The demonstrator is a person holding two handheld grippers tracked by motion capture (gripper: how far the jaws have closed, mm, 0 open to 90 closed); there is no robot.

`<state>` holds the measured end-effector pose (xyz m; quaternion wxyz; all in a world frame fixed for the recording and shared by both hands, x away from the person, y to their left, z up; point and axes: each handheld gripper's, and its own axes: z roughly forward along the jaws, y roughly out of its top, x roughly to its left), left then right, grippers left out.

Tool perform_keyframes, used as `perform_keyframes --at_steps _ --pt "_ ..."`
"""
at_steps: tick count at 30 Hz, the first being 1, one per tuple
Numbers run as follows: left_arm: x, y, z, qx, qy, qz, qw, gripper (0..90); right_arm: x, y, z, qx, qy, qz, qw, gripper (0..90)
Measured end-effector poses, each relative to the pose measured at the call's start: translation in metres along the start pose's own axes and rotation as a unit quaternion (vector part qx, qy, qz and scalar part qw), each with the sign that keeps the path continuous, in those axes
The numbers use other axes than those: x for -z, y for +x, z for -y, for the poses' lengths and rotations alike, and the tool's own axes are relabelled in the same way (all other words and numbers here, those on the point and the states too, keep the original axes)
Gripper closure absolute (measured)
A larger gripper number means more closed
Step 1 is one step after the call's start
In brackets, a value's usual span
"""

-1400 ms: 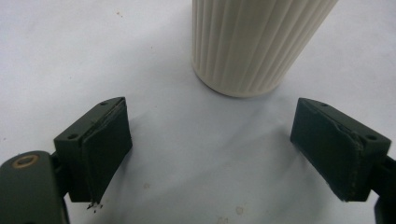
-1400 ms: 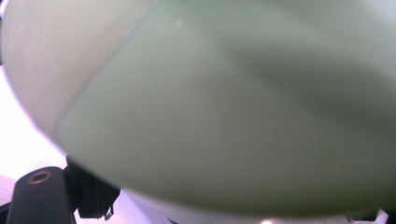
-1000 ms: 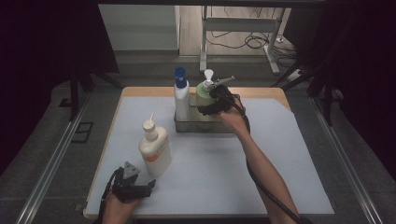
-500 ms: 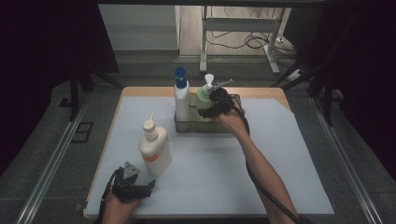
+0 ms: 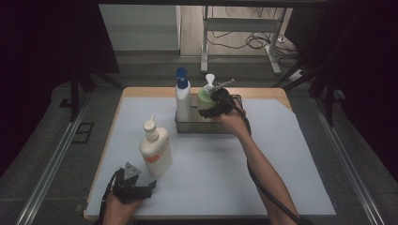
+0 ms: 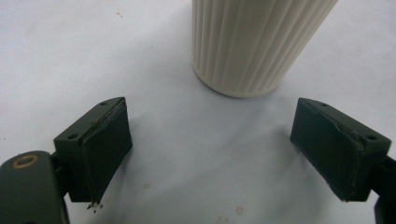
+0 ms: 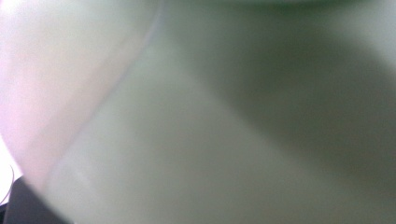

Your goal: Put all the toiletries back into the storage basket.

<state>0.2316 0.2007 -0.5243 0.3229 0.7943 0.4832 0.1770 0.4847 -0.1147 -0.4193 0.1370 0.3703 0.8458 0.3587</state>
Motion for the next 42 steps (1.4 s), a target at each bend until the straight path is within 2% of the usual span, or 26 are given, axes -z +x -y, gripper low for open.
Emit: perform_keyframes --at_steps 10,15,24,28,34,38,42 --pt "0.000 0.000 0.000 0.000 0.000 0.000 1.0000 12.1 0.001 -0.001 0.006 0.005 -0.025 -0.003 0.9997 11.4" --pt "0.000 0.000 0.000 0.000 0.000 0.000 1.0000 12.0 0.009 -0.001 0.007 0.008 -0.040 -0.003 0.9992 11.4" --pt "0.000 0.000 0.000 0.000 0.000 0.000 1.0000 12.1 0.024 0.000 0.013 0.022 -0.033 0.001 0.9992 13.1" --pt "0.000 0.000 0.000 0.000 0.000 0.000 1.0000 12.1 0.032 0.000 0.019 0.025 -0.038 -0.008 0.9990 13.3" --pt "0.000 0.000 0.000 0.000 -0.001 -0.001 1.0000 12.1 0.041 -0.004 0.027 0.020 -0.044 -0.015 0.9987 14.0" --pt "0.000 0.000 0.000 0.000 -0.001 -0.001 1.0000 12.1 0.046 -0.008 0.031 0.021 -0.045 -0.012 0.9987 17.8" --pt "0.000 0.000 0.000 0.000 -0.001 0.000 1.0000 12.1 0.051 -0.014 0.036 0.011 -0.047 -0.012 0.9988 21.5"
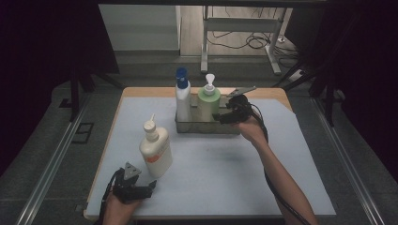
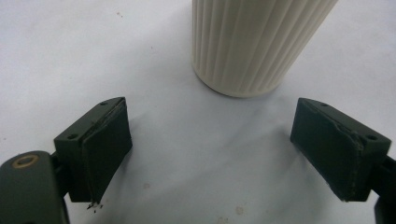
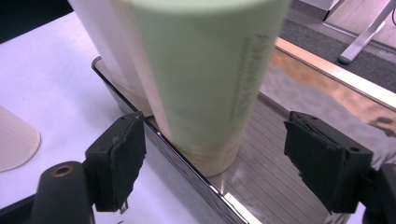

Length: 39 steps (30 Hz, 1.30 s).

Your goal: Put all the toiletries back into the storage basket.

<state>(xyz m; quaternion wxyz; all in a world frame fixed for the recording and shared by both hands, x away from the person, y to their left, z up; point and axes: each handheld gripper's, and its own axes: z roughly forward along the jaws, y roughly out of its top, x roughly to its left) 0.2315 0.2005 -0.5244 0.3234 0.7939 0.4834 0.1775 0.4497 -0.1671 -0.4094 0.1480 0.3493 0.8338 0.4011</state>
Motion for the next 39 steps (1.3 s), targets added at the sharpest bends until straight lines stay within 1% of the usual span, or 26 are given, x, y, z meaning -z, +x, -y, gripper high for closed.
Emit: perform_keyframes --at_steps 1,4,5,6,7,8,9,10,12,13,14,15,16,17,18,19,20,21,22,24,25,27,29,31,35,39 --pt "0.000 0.000 0.000 0.000 0.000 0.000 1.0000 12.1 0.002 -0.004 0.002 0.000 0.001 0.009 1.0000 23.7" --pt "0.000 0.000 0.000 0.000 0.000 0.000 1.0000 12.1 0.003 -0.008 0.004 -0.007 0.003 0.011 0.9999 26.5" --pt "0.000 0.000 0.000 0.000 0.000 -0.001 1.0000 12.1 0.004 -0.013 0.005 -0.017 0.001 0.017 0.9997 28.5" --pt "0.000 0.000 0.000 0.000 0.000 -0.001 1.0000 12.1 0.004 -0.013 0.005 -0.017 0.001 0.017 0.9997 28.5" --pt "0.000 0.000 0.000 0.000 0.000 0.000 1.0000 12.1 0.004 -0.017 0.006 -0.029 0.000 0.019 0.9994 31.4" --pt "0.000 0.000 0.000 0.000 0.000 0.000 1.0000 12.1 0.004 -0.017 0.006 -0.029 0.000 0.019 0.9994 31.4" --pt "0.000 0.000 0.000 0.000 0.000 0.000 1.0000 12.1 0.004 -0.020 0.007 -0.039 -0.003 0.026 0.9989 34.9" --pt "0.000 0.000 0.000 0.000 0.000 0.000 1.0000 12.1 0.004 -0.020 0.007 -0.039 -0.003 0.026 0.9989 34.9" --pt "0.000 0.000 0.000 0.000 0.000 0.000 1.0000 12.1 0.002 -0.024 0.008 -0.050 -0.002 0.035 0.9982 38.3" --pt "0.000 0.000 0.000 0.000 0.000 -0.001 1.0000 12.1 0.000 -0.028 0.009 -0.058 -0.001 0.041 0.9975 44.4" --pt "0.000 0.000 0.000 0.000 0.000 -0.001 1.0000 12.1 0.000 -0.028 0.009 -0.058 -0.001 0.041 0.9975 44.4" --pt "0.000 0.000 0.000 0.000 0.000 -0.001 1.0000 12.0 -0.002 -0.030 0.009 -0.065 -0.001 0.045 0.9969 51.4" --pt "0.000 0.000 0.000 0.000 0.000 -0.001 1.0000 12.1 -0.002 -0.030 0.009 -0.065 -0.001 0.045 0.9969 51.4" --pt "0.000 0.000 0.000 0.000 0.000 -0.001 1.0000 12.1 -0.005 -0.031 0.010 -0.067 0.002 0.046 0.9967 56.9" --pt "0.000 0.000 0.000 0.000 0.000 0.000 1.0000 12.1 -0.005 -0.031 0.010 -0.067 0.002 0.046 0.9967 56.9" --pt "0.000 0.000 0.000 0.000 0.000 0.000 1.0000 12.1 -0.008 -0.031 0.010 -0.064 0.005 0.055 0.9964 64.2" --pt "0.000 0.000 0.000 0.000 0.000 0.000 1.0000 12.1 -0.008 -0.031 0.010 -0.064 0.005 0.055 0.9964 64.2" --pt "0.000 0.000 0.000 0.000 0.000 0.000 1.0000 12.1 -0.011 -0.029 0.010 -0.063 0.010 0.058 0.9963 71.2" --pt "0.000 0.000 0.000 0.000 0.000 0.000 1.0000 12.0 -0.011 -0.029 0.010 -0.063 0.010 0.058 0.9963 71.2" --pt "0.000 0.000 0.000 0.000 0.000 -0.001 1.0000 12.1 -0.016 -0.029 0.010 -0.062 0.011 0.057 0.9964 78.0" --pt "0.000 0.000 0.000 0.000 0.000 -0.001 1.0000 12.1 -0.019 -0.028 0.010 -0.063 0.018 0.062 0.9959 82.1" --pt "0.000 0.000 0.000 0.000 0.000 0.000 1.0000 12.1 -0.021 -0.028 0.010 -0.064 0.019 0.062 0.9959 83.6" --pt "0.000 0.000 0.000 0.000 0.000 0.000 1.0000 12.1 -0.027 -0.028 0.010 -0.069 0.023 0.064 0.9953 88.5" --pt "0.000 0.000 0.000 0.000 0.000 0.000 1.0000 12.1 -0.029 -0.028 0.010 -0.070 0.024 0.064 0.9952 89.7" --pt "0.000 0.000 0.000 0.000 0.000 0.000 1.0000 12.1 -0.035 -0.030 0.011 -0.078 0.026 0.065 0.9944 89.9" --pt "0.000 0.000 0.000 0.000 0.000 0.000 1.0000 12.1 -0.039 -0.031 0.011 -0.086 0.026 0.060 0.9942 89.9"
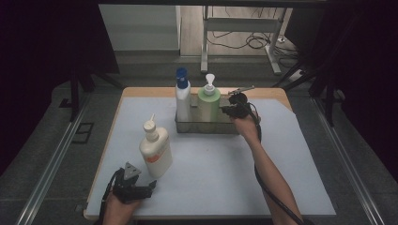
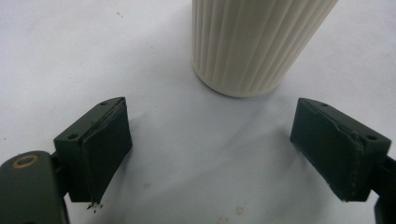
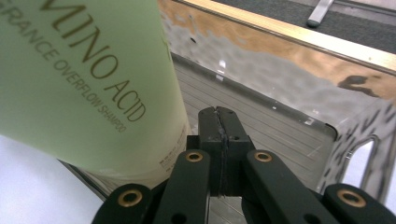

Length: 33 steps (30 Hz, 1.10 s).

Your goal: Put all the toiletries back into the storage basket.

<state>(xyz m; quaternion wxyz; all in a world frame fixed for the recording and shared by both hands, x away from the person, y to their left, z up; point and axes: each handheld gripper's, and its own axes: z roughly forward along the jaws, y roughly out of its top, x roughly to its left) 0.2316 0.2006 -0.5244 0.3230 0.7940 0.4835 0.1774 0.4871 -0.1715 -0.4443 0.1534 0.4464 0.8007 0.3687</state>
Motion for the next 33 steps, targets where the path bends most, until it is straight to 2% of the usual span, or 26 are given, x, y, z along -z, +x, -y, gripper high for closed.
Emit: perform_keyframes --at_steps 7,10,25,30,33 --pt "0.000 0.000 0.000 0.000 0.000 0.000 1.0000 12.1 -0.004 0.002 -0.001 0.001 0.005 -0.008 1.0000 89.8" --pt "0.000 0.000 0.000 0.000 0.000 0.000 1.0000 12.1 -0.006 0.004 -0.002 0.000 0.010 -0.021 0.9997 89.8" --pt "0.000 0.000 0.000 0.000 0.000 0.000 1.0000 12.1 -0.015 0.014 0.001 0.010 0.024 -0.025 0.9994 89.9" --pt "0.000 0.000 0.000 0.000 0.000 0.000 1.0000 12.0 -0.020 0.023 0.001 0.017 0.027 -0.034 0.9989 89.9" --pt "0.000 0.000 0.000 0.000 0.000 0.000 1.0000 12.1 -0.020 0.026 0.000 0.022 0.027 -0.029 0.9990 90.0"
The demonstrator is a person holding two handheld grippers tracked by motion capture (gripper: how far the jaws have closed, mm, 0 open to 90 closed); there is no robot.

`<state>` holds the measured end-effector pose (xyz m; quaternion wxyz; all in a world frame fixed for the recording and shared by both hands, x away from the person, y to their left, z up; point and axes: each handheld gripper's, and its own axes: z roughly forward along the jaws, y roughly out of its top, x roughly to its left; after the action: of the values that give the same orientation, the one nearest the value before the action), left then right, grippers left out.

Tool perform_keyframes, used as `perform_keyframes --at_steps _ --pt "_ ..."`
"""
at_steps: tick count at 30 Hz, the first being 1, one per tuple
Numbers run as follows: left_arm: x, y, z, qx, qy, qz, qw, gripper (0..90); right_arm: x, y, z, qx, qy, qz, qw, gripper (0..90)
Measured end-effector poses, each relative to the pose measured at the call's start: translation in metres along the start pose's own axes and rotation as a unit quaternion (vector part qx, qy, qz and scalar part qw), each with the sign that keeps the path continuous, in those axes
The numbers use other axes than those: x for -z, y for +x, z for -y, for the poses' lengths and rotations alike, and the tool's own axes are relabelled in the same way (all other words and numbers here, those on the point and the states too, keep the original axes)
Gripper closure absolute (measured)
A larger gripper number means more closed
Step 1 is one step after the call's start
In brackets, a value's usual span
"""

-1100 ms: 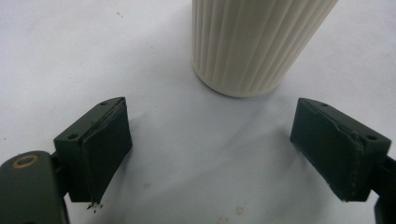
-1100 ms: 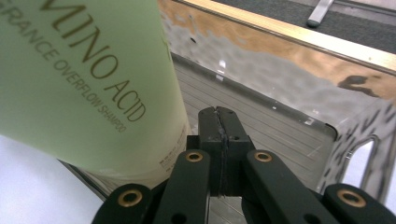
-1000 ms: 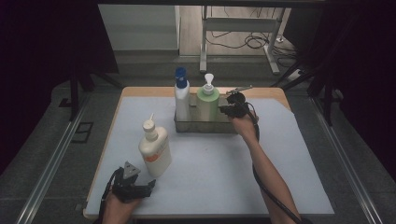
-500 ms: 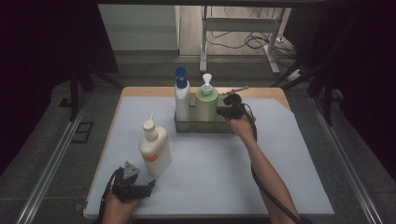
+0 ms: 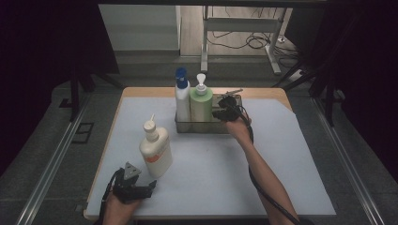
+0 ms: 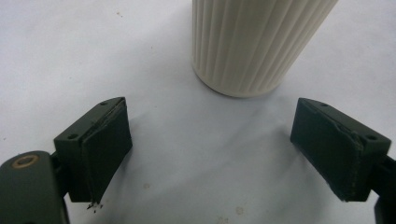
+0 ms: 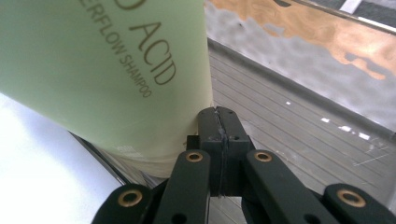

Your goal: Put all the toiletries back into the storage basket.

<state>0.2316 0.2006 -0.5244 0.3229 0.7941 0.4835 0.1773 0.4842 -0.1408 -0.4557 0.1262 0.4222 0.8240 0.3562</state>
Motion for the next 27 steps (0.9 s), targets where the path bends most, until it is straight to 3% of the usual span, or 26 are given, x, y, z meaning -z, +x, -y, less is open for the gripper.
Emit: perform_keyframes --at_steps 18,27 --pt "-0.0001 0.0001 -0.0003 0.000 0.000 0.000 1.0000 12.0 0.0021 0.0009 0.0002 -0.004 0.006 -0.007 1.0000 90.0" --pt "-0.0001 0.0000 -0.0002 0.000 0.000 0.000 1.0000 12.0 0.0072 0.0000 -0.0005 0.010 0.003 -0.003 0.9999 86.6"
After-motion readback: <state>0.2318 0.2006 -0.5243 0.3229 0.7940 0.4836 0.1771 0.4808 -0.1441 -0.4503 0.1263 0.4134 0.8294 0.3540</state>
